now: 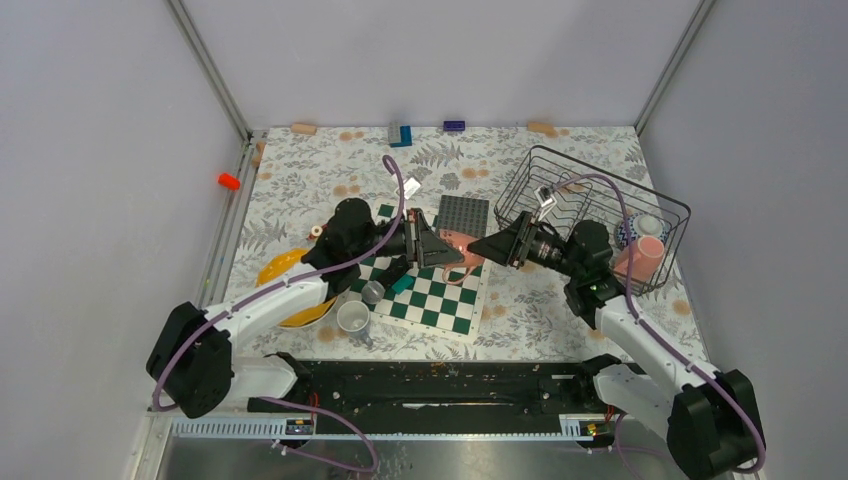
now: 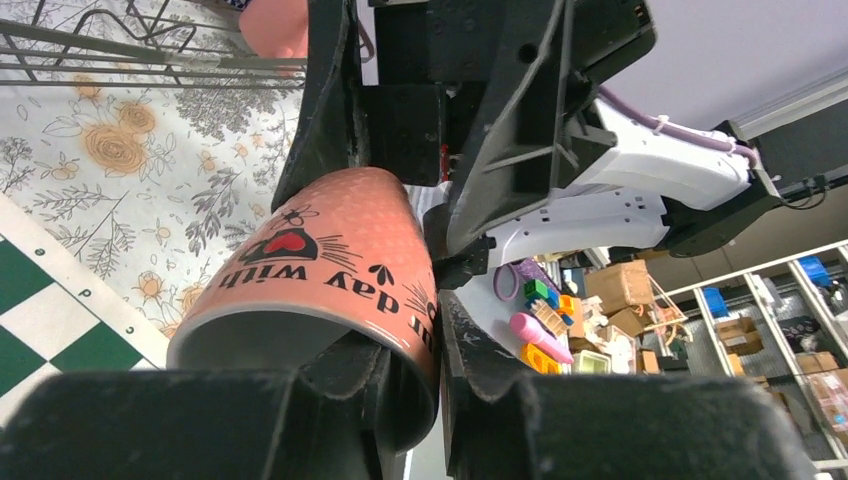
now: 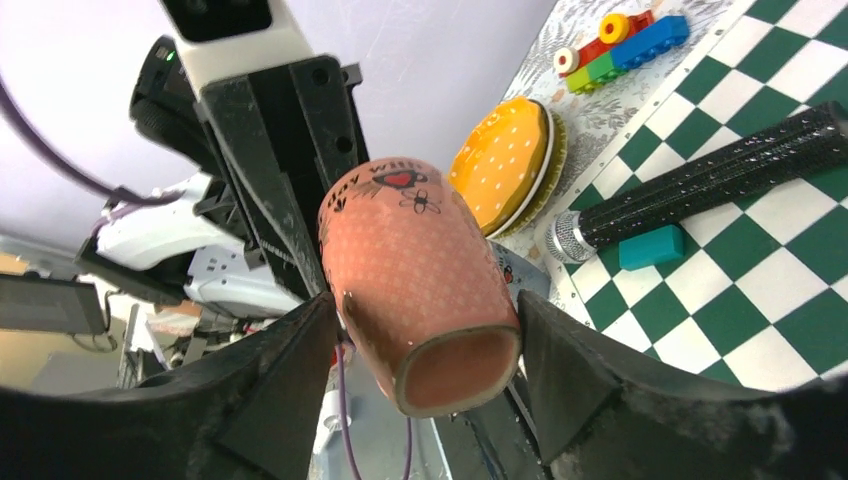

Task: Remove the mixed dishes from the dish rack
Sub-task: Pick up the cup from the dish rack, then place the cup at the center of the board.

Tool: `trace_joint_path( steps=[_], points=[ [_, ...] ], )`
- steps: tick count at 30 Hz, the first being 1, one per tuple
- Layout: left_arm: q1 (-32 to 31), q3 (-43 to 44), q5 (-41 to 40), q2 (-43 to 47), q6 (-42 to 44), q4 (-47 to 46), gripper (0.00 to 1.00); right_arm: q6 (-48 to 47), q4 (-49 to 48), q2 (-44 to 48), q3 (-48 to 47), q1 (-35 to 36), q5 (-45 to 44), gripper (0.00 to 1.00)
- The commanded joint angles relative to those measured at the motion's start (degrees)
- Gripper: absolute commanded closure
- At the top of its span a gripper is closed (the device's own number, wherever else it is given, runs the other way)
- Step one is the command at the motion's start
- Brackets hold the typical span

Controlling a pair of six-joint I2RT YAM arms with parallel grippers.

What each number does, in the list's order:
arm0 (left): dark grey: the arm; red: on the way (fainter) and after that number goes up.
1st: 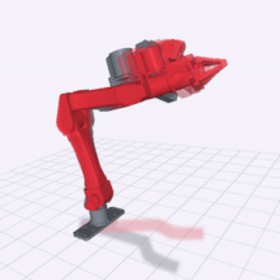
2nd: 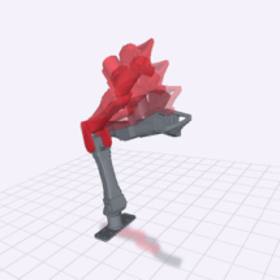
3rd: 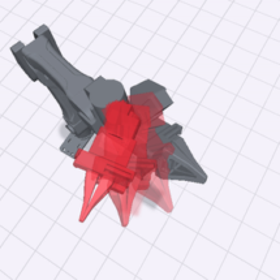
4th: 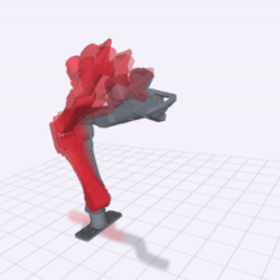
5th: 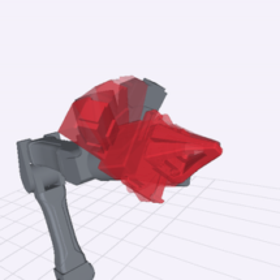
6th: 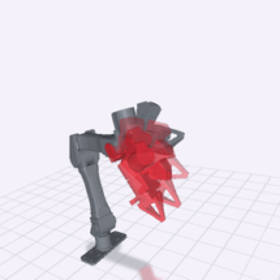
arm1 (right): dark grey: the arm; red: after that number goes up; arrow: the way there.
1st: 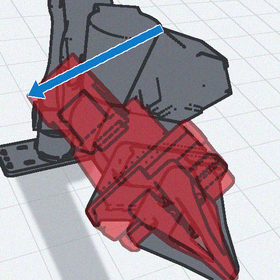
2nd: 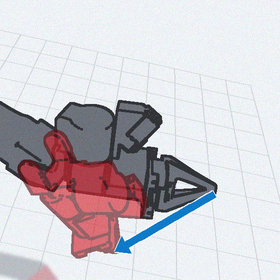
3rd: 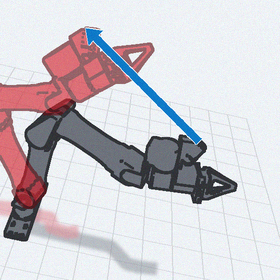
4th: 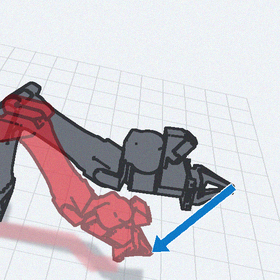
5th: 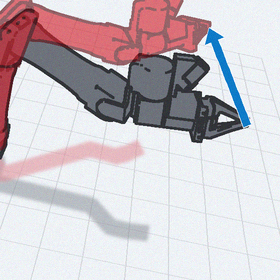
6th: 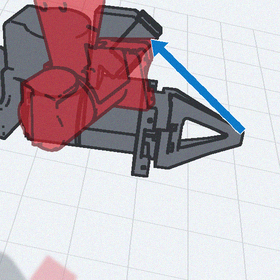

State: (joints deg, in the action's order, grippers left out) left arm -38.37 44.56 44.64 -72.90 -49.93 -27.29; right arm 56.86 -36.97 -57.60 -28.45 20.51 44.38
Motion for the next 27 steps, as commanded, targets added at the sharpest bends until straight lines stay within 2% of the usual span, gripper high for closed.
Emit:
trace_joint_path(
  steps=[1, 2, 3, 4, 14, 19, 27],
  points=[
    [-1.31, 1.72, -4.27, 3.15, 7.25, 8.66, 1.0, -6.91, 10.05, 6.33, -4.0, 0.52, -8.42, 0.17],
    [-1.59, 1.68, -5.15, 3.72, 8.26, 10.14, 1.0, -8.45, 12.7, 7.77, -3.98, 0.48, -10.1, 0.07],
    [-1.88, 1.68, -6.14, 4.34, 9.33, 11.66, 1.0, -10.01, 15.24, 9.22, -3.96, 0.49, -12.49, 0.01],
    [-2.2, 1.68, -7.16, 4.92, 10.54, 13.28, 1.0, -11.6, 18.15, 10.84, -4.03, 0.49, -15.36, 0.01],
    [-5.34, 2.22, -18.95, 9.0, 18.4, 27.68, 1.0, -22.18, 37.61, 24.64, -2.27, 0.54, -42.91, 0.0],
    [-10.98, 5.25, -34.7, 9.62, 21.97, 40.77, 1.0, -27.52, 44.97, 28.64, -4.14, 0.54, -55.07, 0.0],
    [-17.98, 3.49, -46.63, 11.64, 18.56, 51.82, 1.0, -27.03, 47.74, 33.12, -2.5, 0.52, -65.71, 0.0]
  ],
)
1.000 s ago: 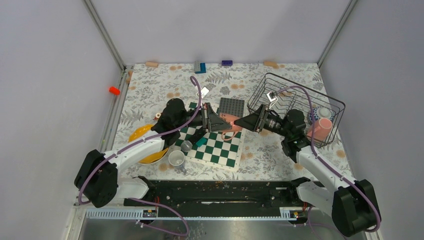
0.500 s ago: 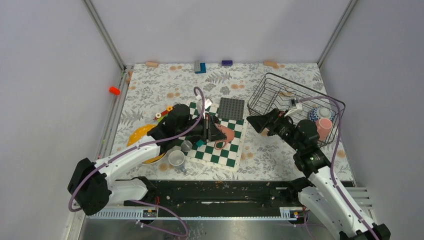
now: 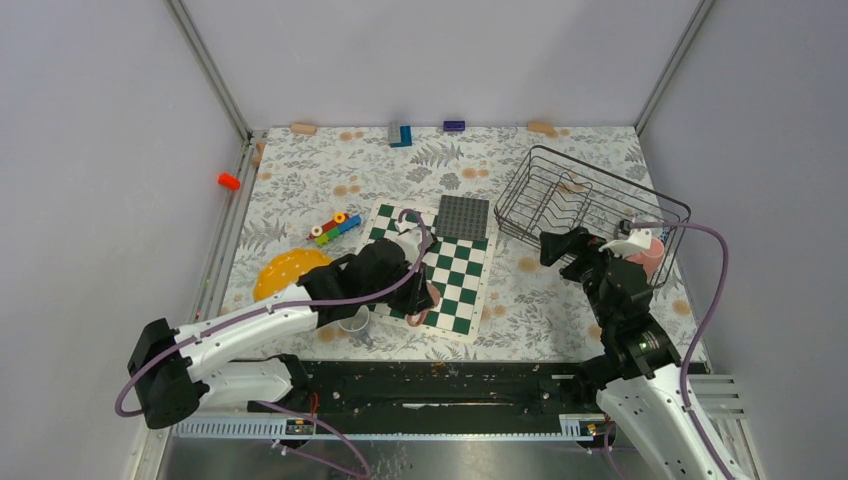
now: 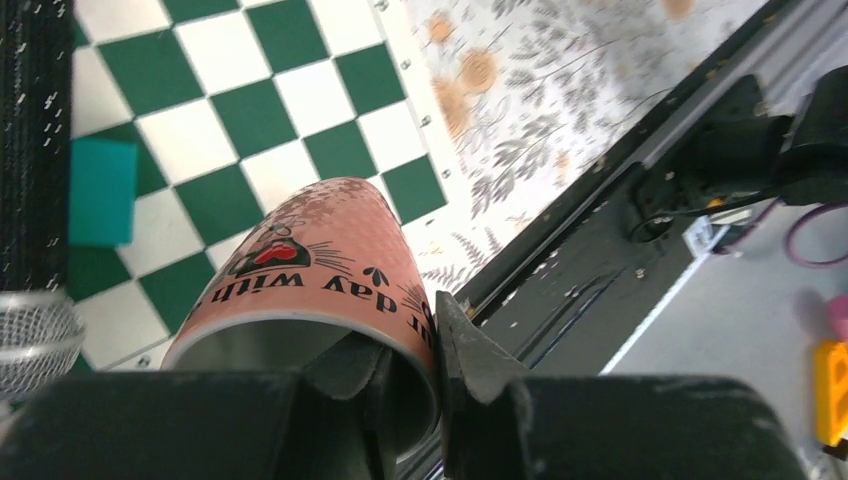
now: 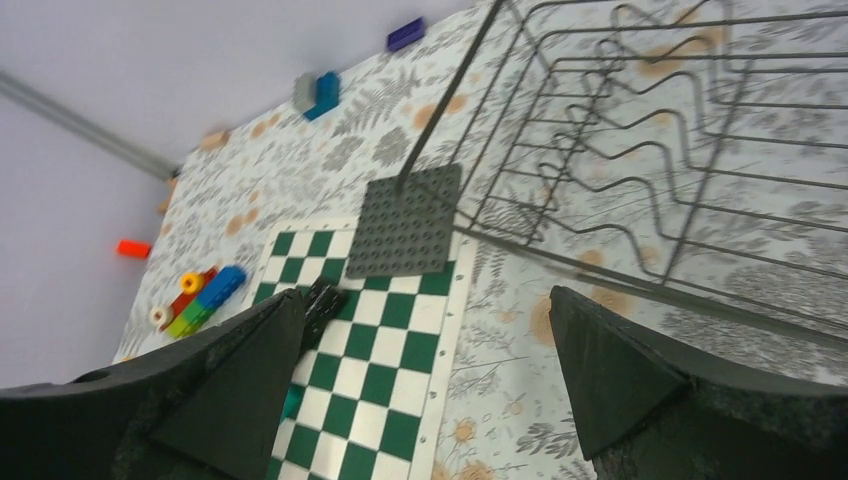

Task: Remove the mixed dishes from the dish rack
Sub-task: Place the cup at the center of the board.

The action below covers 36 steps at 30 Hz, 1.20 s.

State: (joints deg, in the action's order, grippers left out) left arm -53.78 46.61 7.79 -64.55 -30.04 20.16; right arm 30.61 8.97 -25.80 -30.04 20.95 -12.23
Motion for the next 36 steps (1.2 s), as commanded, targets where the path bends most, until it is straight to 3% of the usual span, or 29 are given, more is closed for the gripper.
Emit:
trace_joint_path(
  steps=[1, 15, 26, 31, 33, 36],
  points=[
    [-3.43, 1.19, -10.51, 3.48, -1.98, 5.57, 1.0, 0.36, 2.39, 1.55, -0.86, 0.06, -10.55, 0.0],
    [-13.18, 1.76, -17.03, -5.39, -7.07, 14.55, 1.0, 1.96, 5.81, 1.75, -1.13, 0.06, -12.84, 0.0],
    [-15.9, 4.59, -20.61, -12.84, -8.57, 20.44, 0.99, 1.99, 7.14, 0.0, -1.89, 0.05, -13.43, 0.0],
    [-16.02, 5.21, -21.7, -13.85, -8.28, 20.78, 0.92, 1.99, 7.17, -0.7, -1.95, 0.06, -13.52, 0.0],
    [-16.01, 5.56, -21.95, -14.22, -8.26, 21.15, 0.8, 1.96, 7.26, -0.73, -2.02, 0.06, -13.52, 0.0],
    [-16.01, 6.13, -23.33, -14.45, -8.54, 22.41, 0.73, 1.84, 7.42, -0.74, -2.0, 0.05, -13.82, 0.0]
  ],
)
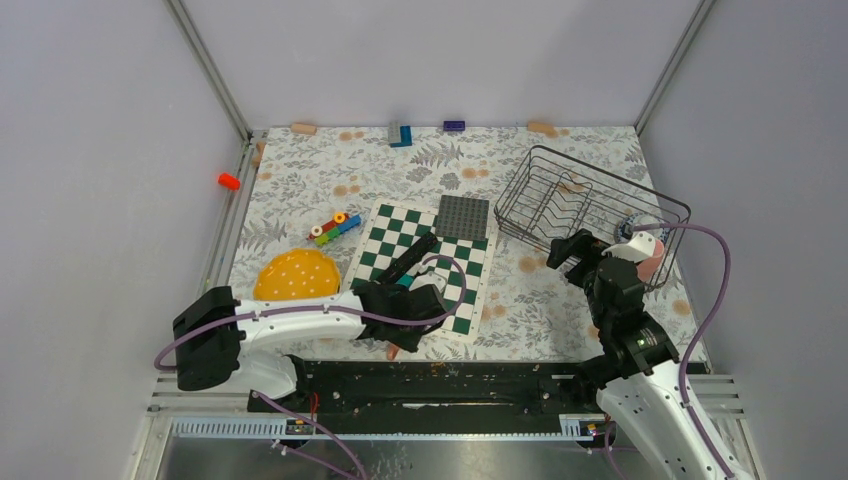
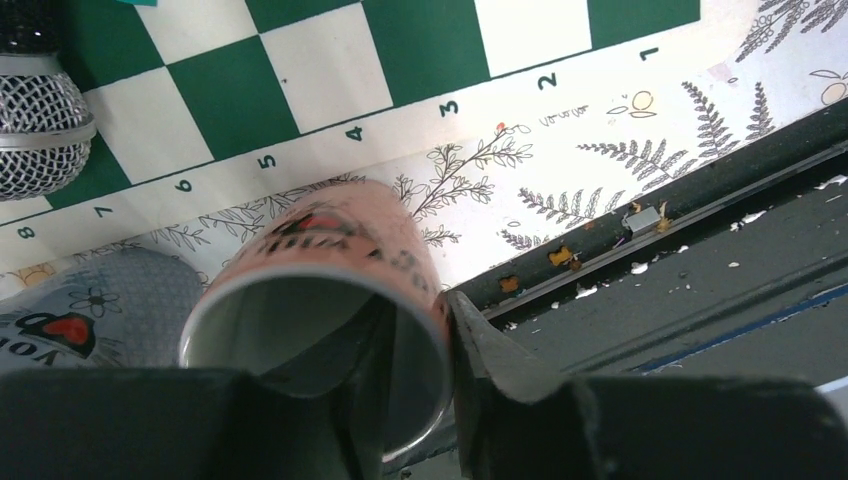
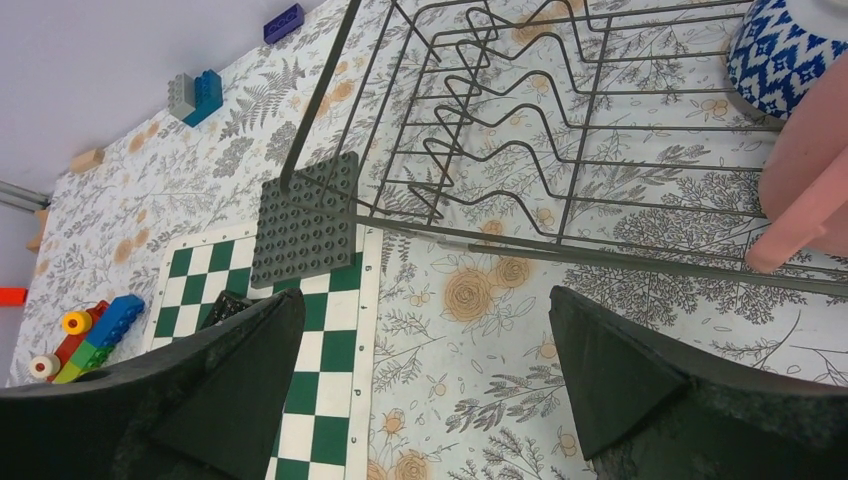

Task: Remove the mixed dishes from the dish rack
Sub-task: Place the cup at the center of the board.

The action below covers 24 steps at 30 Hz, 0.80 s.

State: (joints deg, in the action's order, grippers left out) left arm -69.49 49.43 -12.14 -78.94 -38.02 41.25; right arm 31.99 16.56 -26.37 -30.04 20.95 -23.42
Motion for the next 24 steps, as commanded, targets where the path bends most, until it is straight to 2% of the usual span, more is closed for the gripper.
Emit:
trace_joint_path(
  steps=[1, 9, 19, 23, 24],
  points=[
    [-0.29, 3.43, -3.51, -0.08, -0.56, 1.66, 0.71, 0.4, -0.11, -0.17, -2.1, 0.06, -2.8, 0.0],
    [-0.29, 4.28, -2.43, 1.51, 0.36, 1.88, 0.51, -0.17, 1.6, -0.23, -2.86, 0.06, -3.14, 0.0],
    [-0.55, 5.67, -1.09, 8.34, 2.79, 2.07, 0.34, -1.05, 2.08, -1.01, -3.27, 0.06, -1.15, 0.0],
    [-0.62, 5.14, -2.19, 12.11, 3.94, 2.12, 0.04, -1.14, 2.22, -1.64, -3.55, 0.06, -1.06, 0.0],
    [-0.58, 5.4, -2.59, 12.93, 4.06, 2.72, 0.02, -1.28, 2.25, -1.72, -3.56, 0.06, -1.1, 0.0]
  ],
)
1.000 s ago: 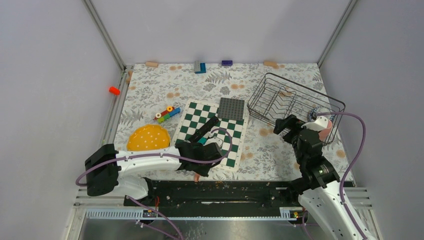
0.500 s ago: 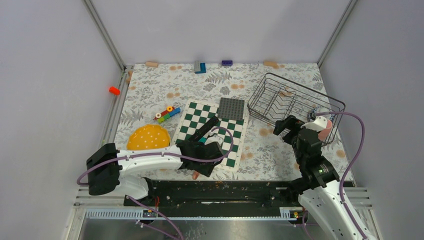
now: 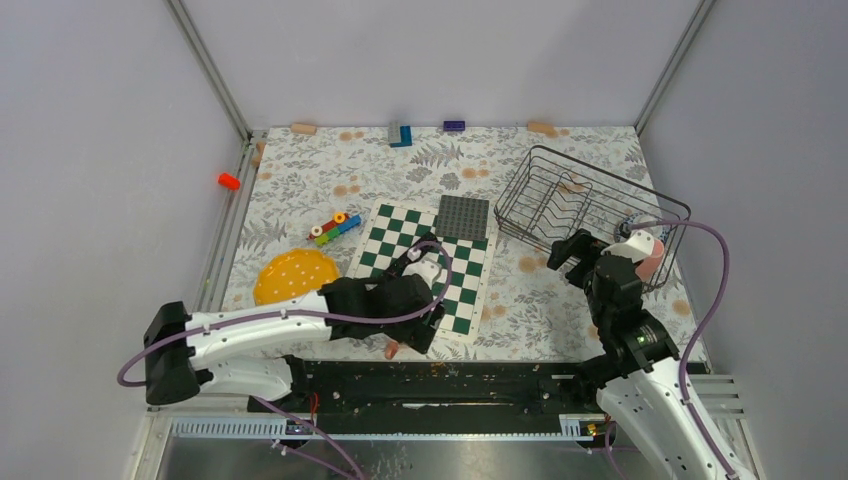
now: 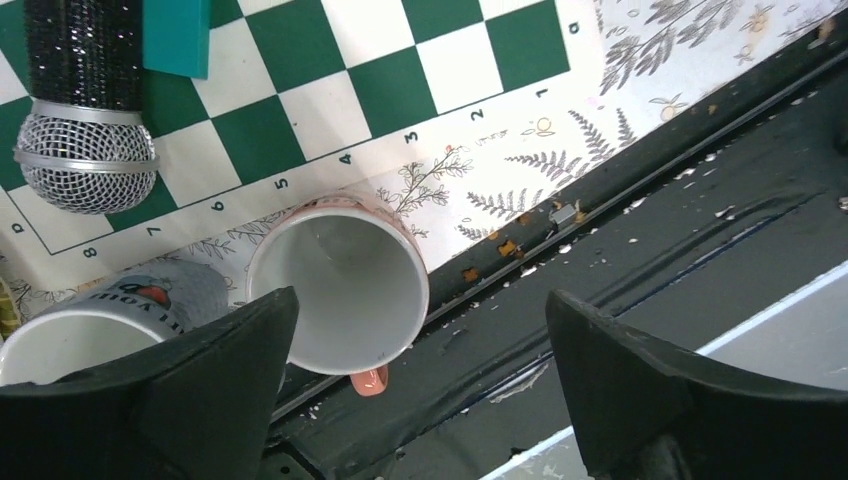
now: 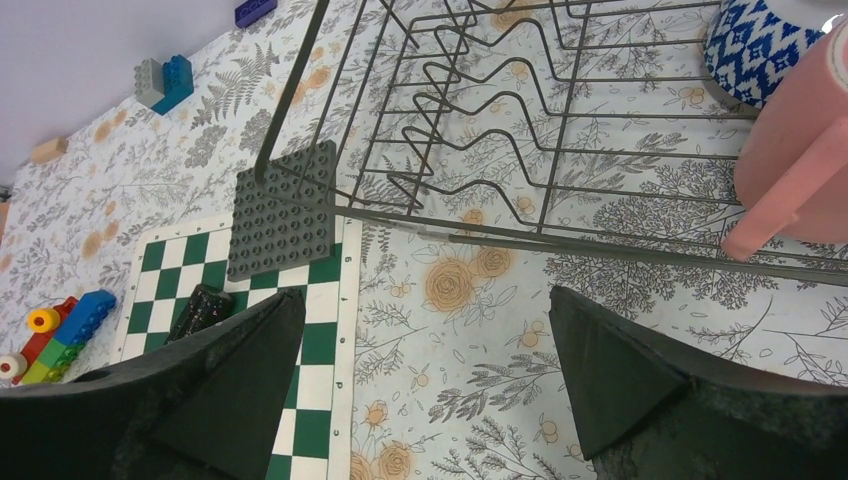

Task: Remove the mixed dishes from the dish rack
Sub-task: Place the cup at the center of the board, then pick up the cup from the dish rack.

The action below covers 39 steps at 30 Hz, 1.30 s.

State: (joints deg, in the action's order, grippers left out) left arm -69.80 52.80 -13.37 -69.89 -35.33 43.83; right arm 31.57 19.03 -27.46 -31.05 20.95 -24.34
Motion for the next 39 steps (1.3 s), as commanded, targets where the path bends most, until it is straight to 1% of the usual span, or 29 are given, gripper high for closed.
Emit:
trace_joint_path(
  steps=[1, 5, 7, 8, 13, 16, 17, 20, 22, 24, 26, 29, 34, 39],
  points=[
    [-0.31, 2.45, -1.76, 4.87, 1.45, 0.67, 0.01, -0.89, -0.22, -0.65, -2.61, 0.08, -0.18, 0.0],
    [-0.27, 3.27, -3.68, 10.38, 1.89, -0.19, 0.01, -0.96, -0.19, -0.6, -2.46, 0.06, -0.01, 0.0],
    [-0.28, 3.13, -6.48, 13.07, 2.29, -2.26, 0.01, -1.26, -0.2, -0.85, -2.56, 0.06, 0.15, 0.0],
    [-0.26, 3.11, -7.48, 14.05, 2.45, -3.59, 0.01, -1.33, -0.26, -1.1, -2.62, 0.06, 0.05, 0.0],
    [-0.06, 2.31, -18.49, 16.61, 4.66, -13.25, 0.01, -1.75, -0.22, -4.08, -3.24, 0.06, -1.25, 0.0],
    [2.03, 1.86, -21.67, 15.77, 6.85, -18.86, 0.01, -2.57, 0.7, -7.65, -4.59, 0.1, -4.09, 0.0],
    [3.75, 2.49, -21.35, 15.35, 6.61, -20.53, 0.01, -2.6, 1.56, -9.2, -5.39, 0.06, -5.59, 0.0],
    [10.74, 2.4, -12.09, 14.67, 8.47, -27.88, 0.01, -3.26, 6.17, -13.63, -9.62, -0.03, -12.34, 0.0],
    [14.32, 2.1, -10.43, 14.59, 8.31, -29.65, 0.01, -3.19, 9.67, -15.39, -12.55, -0.03, -16.7, 0.01],
    [16.31, -0.43, -8.22, 15.12, 9.48, -32.85, 0.01, -3.18, 10.6, -16.0, -13.08, -0.15, -20.81, 0.0],
    [18.07, -3.26, -3.74, 15.77, 10.62, -37.37, 0.01, -3.54, 10.65, -16.19, -13.2, -0.95, -23.16, 0.0],
    [20.94, -5.31, 0.99, 16.01, 10.73, -39.42, 0.01, -4.43, 12.37, -17.23, -15.25, -5.1, -23.0, 0.0],
    [24.79, -7.8, 9.76, 16.93, 12.64, -40.54, 0.01, -3.93, 14.87, -21.1, -17.8, -15.66, -19.16, 0.0],
    [25.85, -10.87, 9.38, 19.7, 14.17, -41.54, 0.01, -4.24, 14.81, -27.59, -20.36, -22.72, -14.63, 0.0]
  ],
)
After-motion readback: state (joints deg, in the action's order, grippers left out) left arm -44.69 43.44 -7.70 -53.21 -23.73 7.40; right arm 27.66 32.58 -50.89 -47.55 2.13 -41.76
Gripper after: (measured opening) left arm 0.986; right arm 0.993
